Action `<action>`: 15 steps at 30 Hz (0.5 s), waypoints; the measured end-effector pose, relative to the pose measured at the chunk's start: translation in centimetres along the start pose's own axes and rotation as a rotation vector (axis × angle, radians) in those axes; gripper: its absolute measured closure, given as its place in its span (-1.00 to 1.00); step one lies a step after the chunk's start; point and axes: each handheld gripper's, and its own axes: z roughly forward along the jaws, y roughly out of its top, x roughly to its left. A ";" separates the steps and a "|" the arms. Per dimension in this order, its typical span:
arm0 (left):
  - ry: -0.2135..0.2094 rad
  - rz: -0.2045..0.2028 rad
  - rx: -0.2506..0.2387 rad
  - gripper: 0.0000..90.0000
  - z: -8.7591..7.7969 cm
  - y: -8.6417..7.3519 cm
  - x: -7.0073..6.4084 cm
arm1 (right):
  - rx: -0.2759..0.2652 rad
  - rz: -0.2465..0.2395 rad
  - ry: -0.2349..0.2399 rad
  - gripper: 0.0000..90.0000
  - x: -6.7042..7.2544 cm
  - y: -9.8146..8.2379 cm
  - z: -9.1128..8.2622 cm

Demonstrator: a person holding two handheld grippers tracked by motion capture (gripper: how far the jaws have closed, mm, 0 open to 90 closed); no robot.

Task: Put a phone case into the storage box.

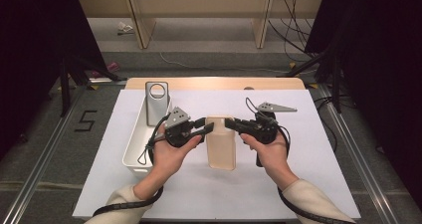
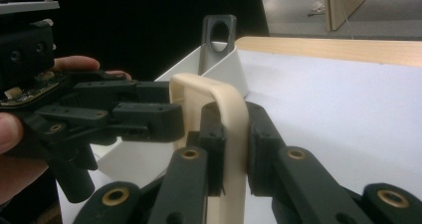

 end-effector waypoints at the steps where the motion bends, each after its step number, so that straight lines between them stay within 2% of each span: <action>1: 0.003 -0.004 -0.003 0.55 -0.1 0.0 0.1 | 0.000 -0.002 0.001 0.80 0.1 0.0 0.0; 6: 0.022 -0.019 -0.008 0.79 -0.4 0.0 0.3 | 0.001 -0.011 0.004 0.80 0.2 0.0 0.0; 11: 0.047 -0.020 -0.016 0.85 -0.6 0.1 0.1 | 0.009 -0.023 0.007 0.80 0.4 -0.2 0.2; 15: 0.076 -0.002 -0.017 0.86 -0.7 0.1 -0.2 | 0.010 -0.037 0.002 0.79 0.5 -0.2 0.3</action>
